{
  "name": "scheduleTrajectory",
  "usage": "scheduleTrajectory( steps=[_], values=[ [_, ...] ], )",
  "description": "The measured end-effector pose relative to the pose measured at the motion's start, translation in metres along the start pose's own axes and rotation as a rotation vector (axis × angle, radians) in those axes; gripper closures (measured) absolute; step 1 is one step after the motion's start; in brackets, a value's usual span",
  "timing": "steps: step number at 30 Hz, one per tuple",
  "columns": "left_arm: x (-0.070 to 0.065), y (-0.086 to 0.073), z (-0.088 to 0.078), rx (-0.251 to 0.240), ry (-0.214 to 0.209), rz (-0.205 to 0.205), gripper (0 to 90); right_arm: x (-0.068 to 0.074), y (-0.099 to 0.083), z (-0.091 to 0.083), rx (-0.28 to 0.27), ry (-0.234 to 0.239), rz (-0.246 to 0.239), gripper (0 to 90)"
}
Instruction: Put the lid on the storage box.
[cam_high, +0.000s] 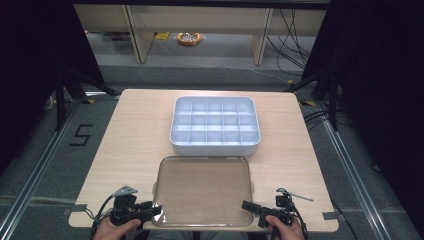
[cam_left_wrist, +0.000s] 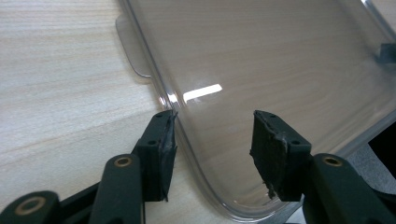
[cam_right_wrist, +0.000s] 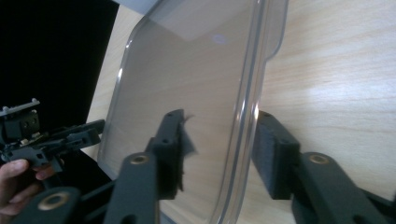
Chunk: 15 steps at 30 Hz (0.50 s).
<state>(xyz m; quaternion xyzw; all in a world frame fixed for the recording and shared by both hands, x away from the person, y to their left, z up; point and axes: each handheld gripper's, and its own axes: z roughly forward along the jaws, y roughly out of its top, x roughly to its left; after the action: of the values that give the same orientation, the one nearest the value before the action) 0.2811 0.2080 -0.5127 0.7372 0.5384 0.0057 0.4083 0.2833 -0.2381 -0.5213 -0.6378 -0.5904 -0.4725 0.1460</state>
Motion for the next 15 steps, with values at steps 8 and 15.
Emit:
scheduleTrajectory(
  steps=[8,15],
  values=[
    [0.0,0.0,-0.001,0.014,-0.017,0.014,44.4,0.01,0.001,-0.007,-0.036,-0.024,-0.286,61.2],
    [0.0,0.001,0.0,0.019,-0.037,0.004,35.6,0.025,-0.001,-0.013,-0.077,-0.004,-0.442,60.0]
  ],
)
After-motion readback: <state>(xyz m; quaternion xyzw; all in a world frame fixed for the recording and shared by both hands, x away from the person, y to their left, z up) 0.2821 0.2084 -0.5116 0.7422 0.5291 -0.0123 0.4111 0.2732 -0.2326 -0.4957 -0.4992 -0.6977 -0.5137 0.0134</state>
